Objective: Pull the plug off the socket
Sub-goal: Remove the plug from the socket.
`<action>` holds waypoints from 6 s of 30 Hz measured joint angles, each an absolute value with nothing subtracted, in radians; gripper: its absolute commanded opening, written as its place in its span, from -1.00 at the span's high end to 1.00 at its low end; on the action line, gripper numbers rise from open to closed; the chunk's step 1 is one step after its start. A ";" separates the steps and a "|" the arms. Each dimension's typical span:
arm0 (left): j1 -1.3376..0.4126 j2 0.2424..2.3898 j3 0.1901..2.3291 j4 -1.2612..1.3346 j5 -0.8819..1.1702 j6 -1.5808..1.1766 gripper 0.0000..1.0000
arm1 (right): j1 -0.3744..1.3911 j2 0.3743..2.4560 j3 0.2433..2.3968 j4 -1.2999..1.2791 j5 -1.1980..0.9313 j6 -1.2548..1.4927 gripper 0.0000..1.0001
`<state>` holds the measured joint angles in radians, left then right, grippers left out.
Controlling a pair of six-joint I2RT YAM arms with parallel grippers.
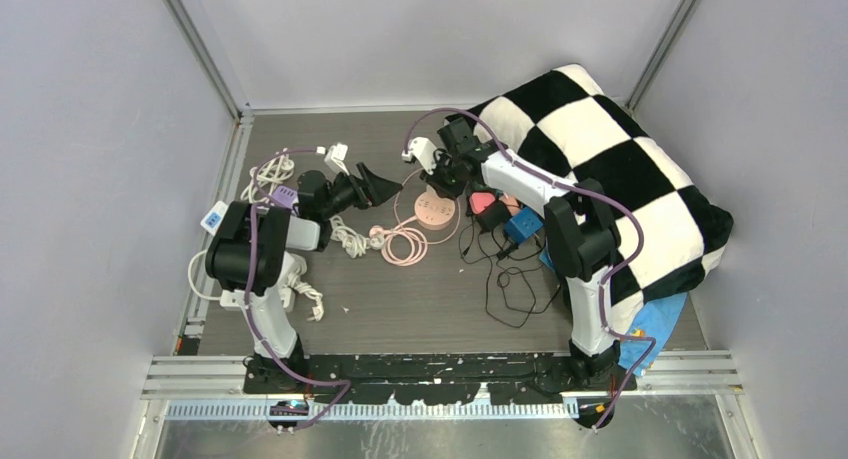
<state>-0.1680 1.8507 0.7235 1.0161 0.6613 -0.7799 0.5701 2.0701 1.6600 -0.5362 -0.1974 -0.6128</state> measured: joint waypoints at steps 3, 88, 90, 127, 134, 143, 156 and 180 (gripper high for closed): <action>-0.169 1.861 0.733 1.017 0.683 -0.794 -0.65 | 0.565 2.067 1.654 -0.530 -0.208 -0.601 0.98; -0.341 1.996 1.074 0.424 0.754 -0.611 -0.40 | 0.393 1.803 1.069 0.116 -0.524 -0.351 0.98; -0.341 1.998 1.081 0.401 0.750 -0.601 -0.39 | 0.390 1.798 1.055 0.137 -0.531 -0.345 0.99; -0.352 2.114 1.172 0.310 0.831 -0.657 0.56 | 0.364 1.790 0.978 0.280 -0.594 -0.307 0.99; -0.346 2.123 1.174 0.359 0.855 -0.716 0.99 | 0.356 1.790 0.978 0.276 -0.605 -0.311 0.99; -0.346 2.125 1.174 0.371 0.861 -0.722 1.00 | 0.371 1.790 1.093 0.038 -0.596 -0.411 0.98; -0.339 2.125 1.173 0.377 0.873 -0.707 0.99 | 0.424 1.790 1.214 -0.196 -0.432 -0.440 0.99; -0.340 2.125 1.173 0.357 0.910 -0.669 0.99 | 0.400 1.791 1.261 -0.329 -0.533 -0.505 0.99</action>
<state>-0.3401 2.1246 1.1732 0.3573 0.9104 -0.6693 0.4000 1.7912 1.2606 -0.3286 -0.5331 -0.5053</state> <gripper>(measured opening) 0.323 0.269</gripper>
